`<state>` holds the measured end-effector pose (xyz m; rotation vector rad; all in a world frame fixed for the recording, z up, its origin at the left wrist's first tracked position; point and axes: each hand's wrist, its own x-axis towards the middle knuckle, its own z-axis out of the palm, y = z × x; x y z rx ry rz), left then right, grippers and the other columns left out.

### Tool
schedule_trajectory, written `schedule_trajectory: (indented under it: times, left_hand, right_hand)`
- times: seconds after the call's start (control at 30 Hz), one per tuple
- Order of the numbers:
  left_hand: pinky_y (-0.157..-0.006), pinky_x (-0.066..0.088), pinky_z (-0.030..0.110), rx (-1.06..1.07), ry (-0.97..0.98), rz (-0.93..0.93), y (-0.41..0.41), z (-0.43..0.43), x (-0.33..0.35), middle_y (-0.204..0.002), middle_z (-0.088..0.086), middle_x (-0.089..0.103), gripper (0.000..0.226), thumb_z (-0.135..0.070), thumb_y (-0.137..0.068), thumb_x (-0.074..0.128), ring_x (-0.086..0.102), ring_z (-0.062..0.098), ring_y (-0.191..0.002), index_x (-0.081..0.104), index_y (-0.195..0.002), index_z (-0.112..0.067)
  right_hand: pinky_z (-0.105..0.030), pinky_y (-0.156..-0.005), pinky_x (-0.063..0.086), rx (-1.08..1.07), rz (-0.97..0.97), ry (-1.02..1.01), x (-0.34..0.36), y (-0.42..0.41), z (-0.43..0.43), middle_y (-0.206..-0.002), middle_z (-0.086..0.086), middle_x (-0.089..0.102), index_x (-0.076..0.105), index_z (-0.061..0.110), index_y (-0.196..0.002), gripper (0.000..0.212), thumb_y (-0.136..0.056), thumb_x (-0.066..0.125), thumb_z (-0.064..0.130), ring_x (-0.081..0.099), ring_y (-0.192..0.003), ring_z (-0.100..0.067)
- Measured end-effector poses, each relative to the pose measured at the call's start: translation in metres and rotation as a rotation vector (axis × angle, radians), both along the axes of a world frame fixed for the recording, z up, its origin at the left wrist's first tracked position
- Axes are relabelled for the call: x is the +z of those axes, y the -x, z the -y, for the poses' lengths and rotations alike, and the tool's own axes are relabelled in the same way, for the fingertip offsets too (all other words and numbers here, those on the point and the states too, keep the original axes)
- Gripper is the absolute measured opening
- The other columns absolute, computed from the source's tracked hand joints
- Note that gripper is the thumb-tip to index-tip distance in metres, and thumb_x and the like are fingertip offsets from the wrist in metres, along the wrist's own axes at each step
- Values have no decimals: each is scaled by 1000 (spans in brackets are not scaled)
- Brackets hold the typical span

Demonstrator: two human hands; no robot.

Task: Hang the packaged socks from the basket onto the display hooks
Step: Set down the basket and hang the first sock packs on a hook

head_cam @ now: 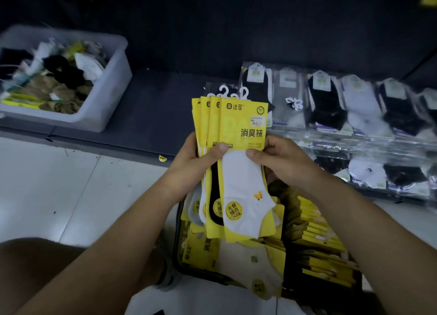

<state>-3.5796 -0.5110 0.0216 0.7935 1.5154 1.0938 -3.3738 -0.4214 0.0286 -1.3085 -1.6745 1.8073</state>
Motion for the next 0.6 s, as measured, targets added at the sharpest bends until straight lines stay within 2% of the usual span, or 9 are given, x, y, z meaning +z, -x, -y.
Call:
schedule_trajectory:
  times: [0.1, 0.2, 0.23, 0.37, 0.43, 0.5, 0.6]
  left_hand:
    - [-100, 60, 33, -19, -75, -52, 3, -14, 32, -126, -13, 75, 76, -63, -74, 81, 73, 5, -115, 55, -136, -28]
    - [-96, 61, 33, -18, -139, -77, 7, -28, 63, -122, -15, 76, 59, -55, -84, 82, 74, 5, -112, 57, -132, -32]
    - [-93, 61, 31, -13, -164, -78, 8, -32, 72, -121, -16, 77, 55, -53, -84, 80, 75, 5, -111, 58, -130, -34]
    - [-86, 60, 26, 19, -270, -80, 10, -43, 109, -119, -18, 78, 64, -62, -73, 81, 76, 4, -108, 59, -128, -37]
    - [-78, 61, 20, 33, -331, -87, 14, -47, 126, -116, -21, 78, 69, -67, -65, 83, 76, 2, -106, 59, -124, -41]
    - [-76, 60, 16, 50, -392, -99, 20, -50, 142, -115, -22, 78, 72, -67, -62, 84, 76, 2, -105, 59, -125, -40]
    - [-76, 59, 15, 96, -466, -105, 27, -53, 163, -116, -20, 78, 77, -65, -62, 85, 76, 3, -105, 60, -128, -36]
  right_hand:
    - [-25, -59, 53, -59, -61, -46, 31, 0, -12, -92, 2, 77, 70, 19, -101, 15, -90, 72, 30, 73, -82, -14]
    - [-25, -55, 48, -146, -108, -177, 64, 4, -18, -71, 3, 69, 65, 12, -85, 28, -88, 72, 38, 64, -64, -11]
    - [-25, -56, 49, -167, -128, -208, 74, 6, -20, -71, 6, 69, 64, 13, -84, 26, -88, 72, 38, 65, -65, -10]
    - [-33, -72, 59, -204, -210, -259, 113, 18, -28, -95, 0, 77, 68, 16, -99, 13, -92, 70, 27, 74, -89, -16]
    - [-38, -66, 60, -213, -224, -292, 134, 23, -32, -92, -4, 77, 67, 14, -97, 12, -92, 70, 25, 75, -83, -21]
    - [-32, -55, 56, -209, -250, -314, 154, 27, -36, -88, -5, 77, 65, 12, -95, 13, -93, 70, 24, 74, -73, -19]
    - [-29, -60, 56, -194, -348, -275, 183, 34, -42, -96, -9, 77, 63, 9, -98, 11, -94, 67, 19, 75, -82, -22]
